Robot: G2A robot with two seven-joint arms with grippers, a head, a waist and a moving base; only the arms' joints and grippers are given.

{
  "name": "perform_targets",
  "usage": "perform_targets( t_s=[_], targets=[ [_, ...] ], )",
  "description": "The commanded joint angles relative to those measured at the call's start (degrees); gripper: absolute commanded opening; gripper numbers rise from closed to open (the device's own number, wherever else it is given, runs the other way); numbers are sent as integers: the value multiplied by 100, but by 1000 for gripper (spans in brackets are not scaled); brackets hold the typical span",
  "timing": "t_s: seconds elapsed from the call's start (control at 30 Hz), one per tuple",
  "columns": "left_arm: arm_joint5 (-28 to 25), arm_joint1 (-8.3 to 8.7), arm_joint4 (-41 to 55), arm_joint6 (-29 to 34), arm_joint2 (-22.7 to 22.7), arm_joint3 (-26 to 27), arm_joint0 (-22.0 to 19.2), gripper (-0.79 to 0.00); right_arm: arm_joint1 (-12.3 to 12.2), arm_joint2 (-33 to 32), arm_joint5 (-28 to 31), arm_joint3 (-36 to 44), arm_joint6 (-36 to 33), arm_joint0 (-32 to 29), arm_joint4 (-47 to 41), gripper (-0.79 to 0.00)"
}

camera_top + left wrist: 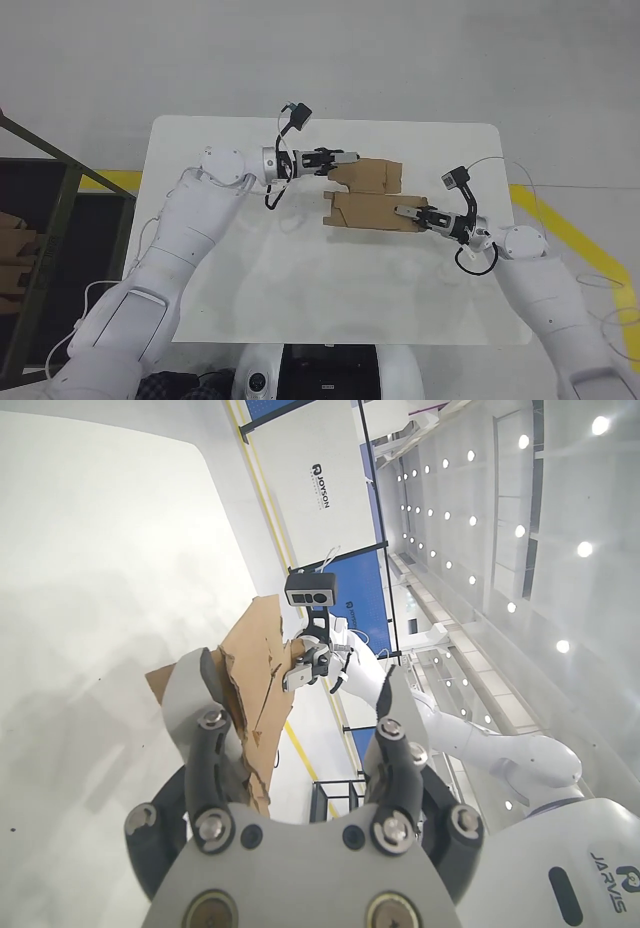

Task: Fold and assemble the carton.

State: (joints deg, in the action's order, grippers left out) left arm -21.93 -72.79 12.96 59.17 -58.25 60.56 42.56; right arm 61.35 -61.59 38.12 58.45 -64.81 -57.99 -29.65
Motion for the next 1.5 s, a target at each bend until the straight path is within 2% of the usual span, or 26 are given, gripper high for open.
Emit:
perform_targets(
  t_s=[0.0,0.2,0.33,0.53,0.9,1.1,1.27,1.33,1.47],
  targets=[
    [24,10,-95,-82,-11,52,24,-385,-1,-12,-13,6,28,-5,23,-785],
    [230,52,-838,-634,8,283,123,-403,-4,-48,-44,43,95,-33,86,-785],
    [326,68,-1011,-742,17,451,215,-406,-6,-71,-60,75,135,-53,136,-785],
    [405,83,-969,-629,13,571,276,-416,-9,-108,-70,125,210,-86,181,-785],
    [500,81,-731,-284,50,465,197,-428,-15,-179,-66,147,242,-143,202,-785],
    [541,52,-912,-407,175,410,120,-499,-15,-202,-65,150,225,-155,204,-785],
    [547,35,-923,-461,220,360,84,-680,-15,-218,-60,172,195,-171,181,-785],
    [539,30,-922,-474,235,343,77,-785,-15,-226,-48,175,185,-176,178,-785],
    [546,22,-922,-487,257,318,64,-785,-12,-234,-50,181,179,-182,172,-785]
  ],
)
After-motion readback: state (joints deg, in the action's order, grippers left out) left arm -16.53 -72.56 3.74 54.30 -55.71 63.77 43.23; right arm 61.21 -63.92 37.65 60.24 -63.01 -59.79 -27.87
